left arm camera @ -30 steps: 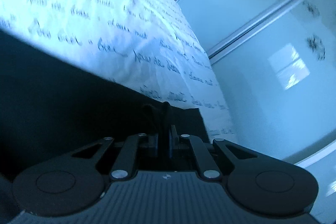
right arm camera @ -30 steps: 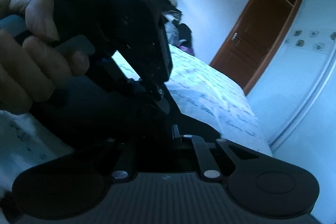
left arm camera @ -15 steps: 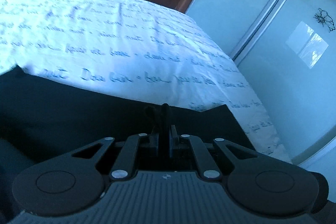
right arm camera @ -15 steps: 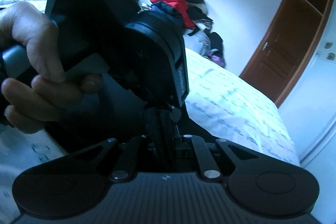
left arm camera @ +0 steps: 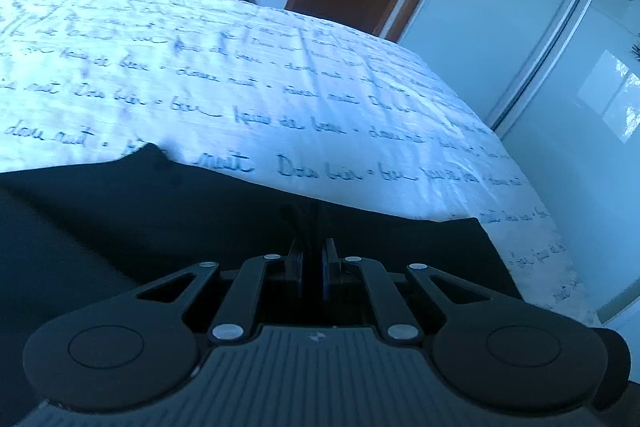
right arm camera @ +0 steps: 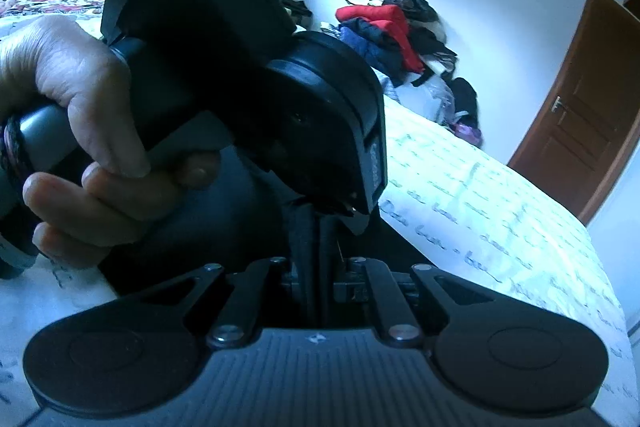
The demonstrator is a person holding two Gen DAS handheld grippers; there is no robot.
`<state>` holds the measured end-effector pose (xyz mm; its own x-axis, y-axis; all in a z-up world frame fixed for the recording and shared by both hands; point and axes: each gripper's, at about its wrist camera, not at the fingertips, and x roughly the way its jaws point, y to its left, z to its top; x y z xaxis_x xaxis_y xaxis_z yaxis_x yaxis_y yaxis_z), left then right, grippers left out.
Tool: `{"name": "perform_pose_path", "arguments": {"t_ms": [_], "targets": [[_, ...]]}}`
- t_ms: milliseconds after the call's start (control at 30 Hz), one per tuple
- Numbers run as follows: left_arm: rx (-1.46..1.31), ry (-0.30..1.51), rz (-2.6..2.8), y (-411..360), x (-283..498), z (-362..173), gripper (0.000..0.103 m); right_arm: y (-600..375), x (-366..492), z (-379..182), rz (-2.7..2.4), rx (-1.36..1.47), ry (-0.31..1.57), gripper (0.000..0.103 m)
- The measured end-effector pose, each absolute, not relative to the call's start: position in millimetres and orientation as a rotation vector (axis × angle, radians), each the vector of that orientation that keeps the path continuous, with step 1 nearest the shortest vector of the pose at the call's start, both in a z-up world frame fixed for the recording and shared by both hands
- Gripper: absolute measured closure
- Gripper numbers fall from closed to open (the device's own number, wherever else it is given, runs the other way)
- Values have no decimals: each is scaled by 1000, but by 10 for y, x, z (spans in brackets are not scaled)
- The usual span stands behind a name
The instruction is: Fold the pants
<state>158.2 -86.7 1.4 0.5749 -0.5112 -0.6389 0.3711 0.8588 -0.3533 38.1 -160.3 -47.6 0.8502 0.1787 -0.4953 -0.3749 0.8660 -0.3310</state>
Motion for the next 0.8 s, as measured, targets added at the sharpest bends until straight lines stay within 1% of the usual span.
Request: {"name": "perform_pose_path", "arguments": {"t_ms": [433,500,633,733,800], "targets": [[-150,777,-477,-674,1634,8,91,-1589,288,-466,347,-402,466,95],[-148,782,-473,-658,1656,-14,90,-1570,282,-398,351,-397,467,94],[-135,810,-447,-639,1693,-77,83,-1540,455,-396,357,-385,496,94],[-140,813,-424,-583,1696,-102,77,-1563,574,-412,363,-359,526,91],[-142,808,-415,-551,1695,-101,77,-1573,581,-396,361,-353,529,82]]}}
